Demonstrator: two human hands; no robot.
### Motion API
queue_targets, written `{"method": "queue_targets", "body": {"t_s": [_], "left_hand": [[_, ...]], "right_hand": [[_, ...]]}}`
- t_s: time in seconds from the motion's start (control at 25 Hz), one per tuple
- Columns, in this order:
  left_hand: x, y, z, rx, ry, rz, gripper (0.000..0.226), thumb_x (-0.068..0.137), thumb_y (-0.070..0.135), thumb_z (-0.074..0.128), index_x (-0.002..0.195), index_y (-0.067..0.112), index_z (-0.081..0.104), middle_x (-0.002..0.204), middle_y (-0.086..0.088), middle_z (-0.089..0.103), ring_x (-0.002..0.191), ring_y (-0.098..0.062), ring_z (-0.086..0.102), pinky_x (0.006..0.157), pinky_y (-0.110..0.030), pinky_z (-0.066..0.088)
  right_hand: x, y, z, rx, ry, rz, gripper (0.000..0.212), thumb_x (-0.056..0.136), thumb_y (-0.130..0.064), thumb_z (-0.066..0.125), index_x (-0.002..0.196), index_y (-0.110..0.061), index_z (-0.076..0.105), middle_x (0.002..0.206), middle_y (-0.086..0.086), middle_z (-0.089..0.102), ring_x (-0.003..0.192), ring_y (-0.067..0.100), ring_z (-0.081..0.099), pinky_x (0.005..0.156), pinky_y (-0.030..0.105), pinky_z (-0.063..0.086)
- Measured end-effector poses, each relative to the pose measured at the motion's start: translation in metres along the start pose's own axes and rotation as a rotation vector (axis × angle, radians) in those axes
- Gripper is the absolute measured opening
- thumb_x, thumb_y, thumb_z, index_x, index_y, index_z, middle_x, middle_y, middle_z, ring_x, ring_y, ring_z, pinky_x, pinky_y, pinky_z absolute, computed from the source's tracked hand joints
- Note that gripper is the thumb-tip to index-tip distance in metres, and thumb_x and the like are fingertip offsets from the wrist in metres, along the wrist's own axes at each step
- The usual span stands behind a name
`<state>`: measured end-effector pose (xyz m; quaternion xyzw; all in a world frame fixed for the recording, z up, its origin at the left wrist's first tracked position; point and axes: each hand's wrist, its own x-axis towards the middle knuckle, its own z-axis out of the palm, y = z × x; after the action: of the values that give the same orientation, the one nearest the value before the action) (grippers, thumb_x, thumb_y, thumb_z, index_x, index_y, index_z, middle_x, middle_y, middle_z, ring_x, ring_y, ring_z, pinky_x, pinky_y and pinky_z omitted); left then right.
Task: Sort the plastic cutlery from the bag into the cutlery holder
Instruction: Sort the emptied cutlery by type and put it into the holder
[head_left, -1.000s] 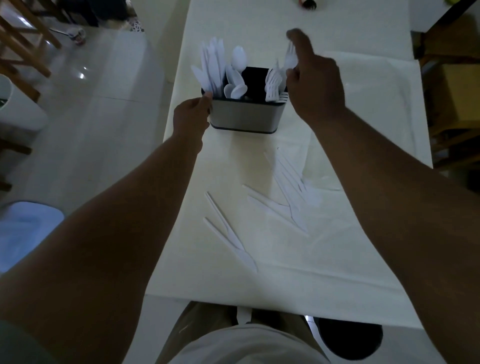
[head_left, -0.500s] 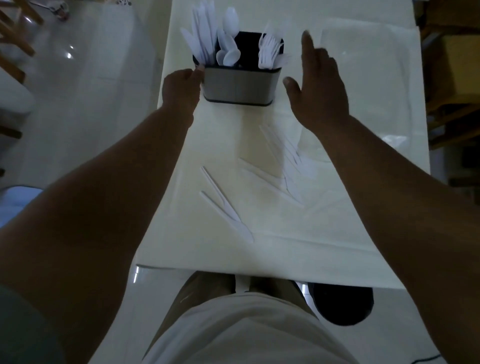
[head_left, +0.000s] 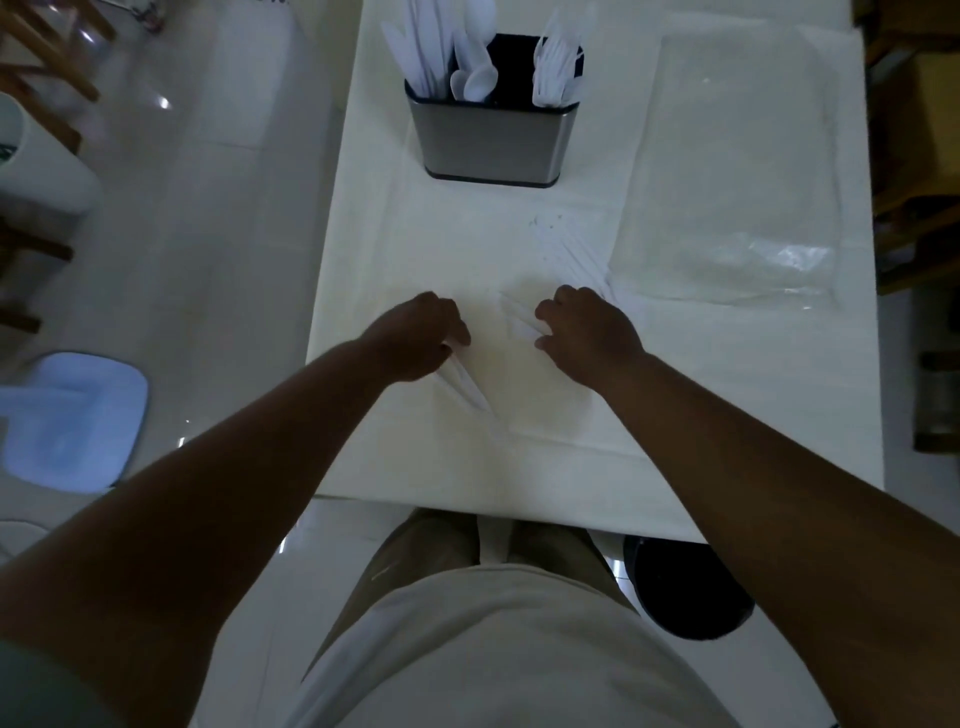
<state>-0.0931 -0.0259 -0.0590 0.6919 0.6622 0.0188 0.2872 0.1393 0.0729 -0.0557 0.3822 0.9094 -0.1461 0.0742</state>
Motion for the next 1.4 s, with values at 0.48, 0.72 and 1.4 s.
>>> {"method": "queue_targets", "body": {"t_s": [0.48, 0.72, 1.4], "left_hand": [[-0.005, 0.004, -0.004, 0.250, 0.002, 0.222, 0.009, 0.081, 0.015, 0.072, 0.088, 0.017, 0.067, 0.092, -0.001, 0.063, 0.097, -0.026, 0.054, 0.077, -0.030, 0.037], [-0.013, 0.025, 0.007, 0.058, -0.144, 0.172, 0.011, 0.091, 0.014, 0.060, 0.102, 0.016, 0.059, 0.098, 0.000, 0.057, 0.087, -0.023, 0.058, 0.073, -0.027, 0.038], [-0.003, 0.021, 0.011, 0.228, -0.124, 0.378, 0.012, 0.083, 0.012, 0.069, 0.092, 0.011, 0.062, 0.093, -0.007, 0.061, 0.088, -0.029, 0.056, 0.074, -0.037, 0.049]], "right_hand": [[-0.002, -0.001, 0.005, 0.228, -0.068, 0.179, 0.024, 0.086, -0.027, 0.072, 0.104, -0.014, 0.061, 0.105, 0.009, 0.065, 0.097, 0.031, 0.062, 0.077, 0.037, 0.049], [0.005, 0.014, -0.014, 0.369, -0.014, 0.277, 0.014, 0.083, -0.030, 0.074, 0.082, -0.020, 0.064, 0.083, 0.001, 0.066, 0.084, 0.024, 0.062, 0.075, 0.034, 0.053], [0.016, 0.007, -0.018, 0.289, -0.257, 0.214, 0.020, 0.071, -0.024, 0.084, 0.077, -0.020, 0.065, 0.087, 0.001, 0.066, 0.088, 0.023, 0.065, 0.074, 0.034, 0.053]]}}
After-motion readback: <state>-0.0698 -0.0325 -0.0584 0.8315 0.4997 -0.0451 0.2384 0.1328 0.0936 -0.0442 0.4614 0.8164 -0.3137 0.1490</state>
